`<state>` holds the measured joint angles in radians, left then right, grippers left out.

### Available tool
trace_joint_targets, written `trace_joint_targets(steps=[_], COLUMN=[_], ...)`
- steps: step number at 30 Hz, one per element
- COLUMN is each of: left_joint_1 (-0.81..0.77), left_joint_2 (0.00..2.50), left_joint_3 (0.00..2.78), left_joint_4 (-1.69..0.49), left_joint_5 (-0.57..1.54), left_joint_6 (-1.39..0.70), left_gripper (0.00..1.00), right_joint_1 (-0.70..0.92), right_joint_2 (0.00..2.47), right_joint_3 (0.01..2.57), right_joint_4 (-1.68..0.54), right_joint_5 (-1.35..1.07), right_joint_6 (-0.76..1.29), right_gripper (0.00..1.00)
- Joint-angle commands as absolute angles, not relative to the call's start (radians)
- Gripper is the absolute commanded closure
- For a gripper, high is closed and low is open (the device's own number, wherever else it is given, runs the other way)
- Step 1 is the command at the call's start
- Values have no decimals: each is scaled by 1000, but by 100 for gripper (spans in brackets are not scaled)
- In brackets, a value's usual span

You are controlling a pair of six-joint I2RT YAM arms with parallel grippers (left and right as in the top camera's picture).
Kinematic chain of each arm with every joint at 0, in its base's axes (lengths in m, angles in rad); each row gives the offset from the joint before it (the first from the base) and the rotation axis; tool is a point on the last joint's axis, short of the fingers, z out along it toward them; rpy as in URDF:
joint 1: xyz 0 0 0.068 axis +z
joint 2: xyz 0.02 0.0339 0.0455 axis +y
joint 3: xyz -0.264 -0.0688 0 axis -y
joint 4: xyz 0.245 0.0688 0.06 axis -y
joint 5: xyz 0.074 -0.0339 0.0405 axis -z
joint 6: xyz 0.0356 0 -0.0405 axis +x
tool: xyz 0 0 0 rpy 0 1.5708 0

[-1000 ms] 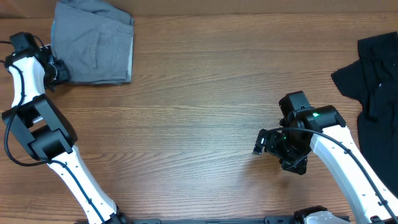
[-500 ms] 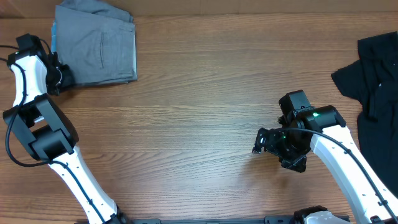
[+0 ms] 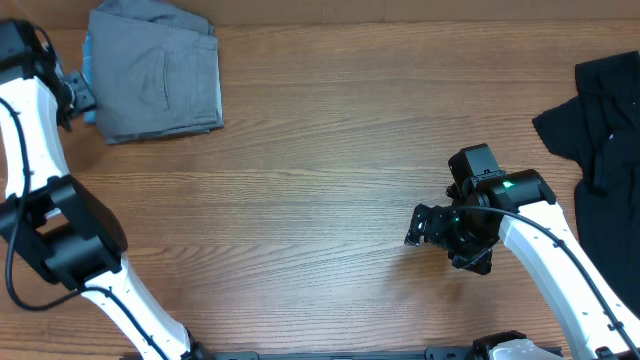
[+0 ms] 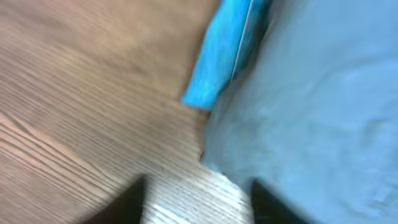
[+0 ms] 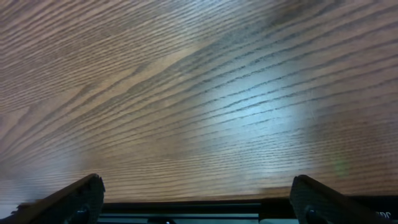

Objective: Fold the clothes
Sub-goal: 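Press and adjust the grey trousers on the stack with the left gripper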

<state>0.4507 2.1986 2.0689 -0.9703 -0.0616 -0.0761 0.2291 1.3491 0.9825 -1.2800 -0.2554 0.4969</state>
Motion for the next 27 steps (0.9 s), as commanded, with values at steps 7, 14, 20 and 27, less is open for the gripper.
trace_joint_targets(steps=[7,14,20,27], left_joint_1=[408,340,328,416], left_joint_2=[2194,2264,2398,2424], left_joint_3=[2067,2064,2064,2064], left_joint_4=[-865,-781,-746,-807], left_joint_5=[61,83,3,-59], left_joint_6=[-119,-64,-22,-23], left_gripper=[96,96,96,96], right_joint_1=[229,229,229,229], right_joint_2=[1341,1341,1341,1341], right_joint_3=[1001,1001,1001,1001], right_joint_4=[-1256,-1257,-1273,-1269], right_joint_5=[-255,-271,-274,-274], right_joint_6=[490,491,491,490], right_gripper=[0,0,0,0])
